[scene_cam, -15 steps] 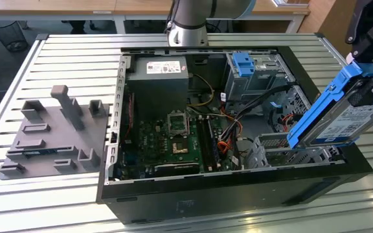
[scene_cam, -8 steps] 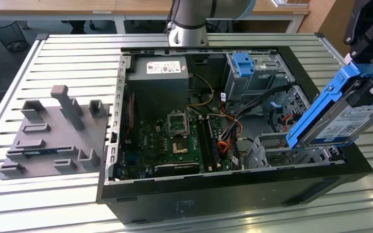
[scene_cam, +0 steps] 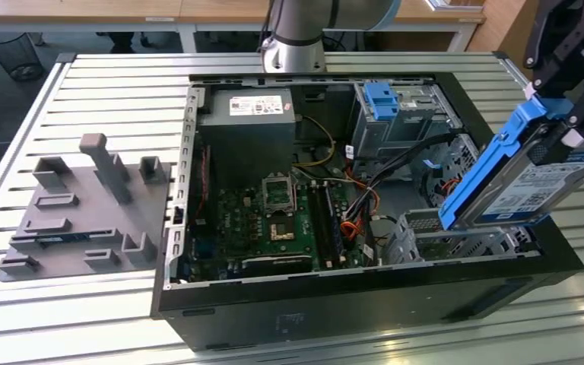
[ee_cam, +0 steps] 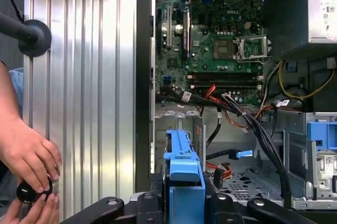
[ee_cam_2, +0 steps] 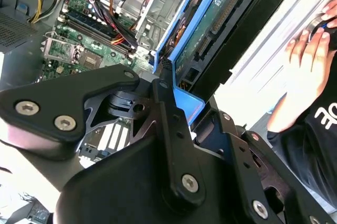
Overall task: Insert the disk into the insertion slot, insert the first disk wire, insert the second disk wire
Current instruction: 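Insert the disk into the insertion slot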
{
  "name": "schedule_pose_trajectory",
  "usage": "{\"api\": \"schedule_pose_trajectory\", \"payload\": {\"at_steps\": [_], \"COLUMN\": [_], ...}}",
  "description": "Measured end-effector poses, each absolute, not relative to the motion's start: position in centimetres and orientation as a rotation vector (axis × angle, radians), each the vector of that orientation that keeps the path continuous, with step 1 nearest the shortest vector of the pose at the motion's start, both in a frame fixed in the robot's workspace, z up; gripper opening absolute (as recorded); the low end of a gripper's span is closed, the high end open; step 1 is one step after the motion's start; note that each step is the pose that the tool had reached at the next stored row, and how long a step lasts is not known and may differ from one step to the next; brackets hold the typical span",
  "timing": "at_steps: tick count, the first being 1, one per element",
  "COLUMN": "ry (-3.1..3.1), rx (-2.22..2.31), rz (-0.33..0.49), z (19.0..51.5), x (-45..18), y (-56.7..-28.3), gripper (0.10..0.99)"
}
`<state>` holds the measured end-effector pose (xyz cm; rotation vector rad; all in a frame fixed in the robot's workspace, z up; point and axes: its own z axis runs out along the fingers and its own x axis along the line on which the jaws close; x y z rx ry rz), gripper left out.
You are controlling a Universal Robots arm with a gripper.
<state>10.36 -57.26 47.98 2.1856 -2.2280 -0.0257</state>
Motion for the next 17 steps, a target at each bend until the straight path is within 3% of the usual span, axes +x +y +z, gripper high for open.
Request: {"api": "schedule_pose_trajectory", "payload": {"at_steps": [17], "ry": [-2.232], "rx": [2.188], "rz": [-0.02], "z": [46.7], "x": [9.2], "y": [-56.4], "gripper": [0.365]}}
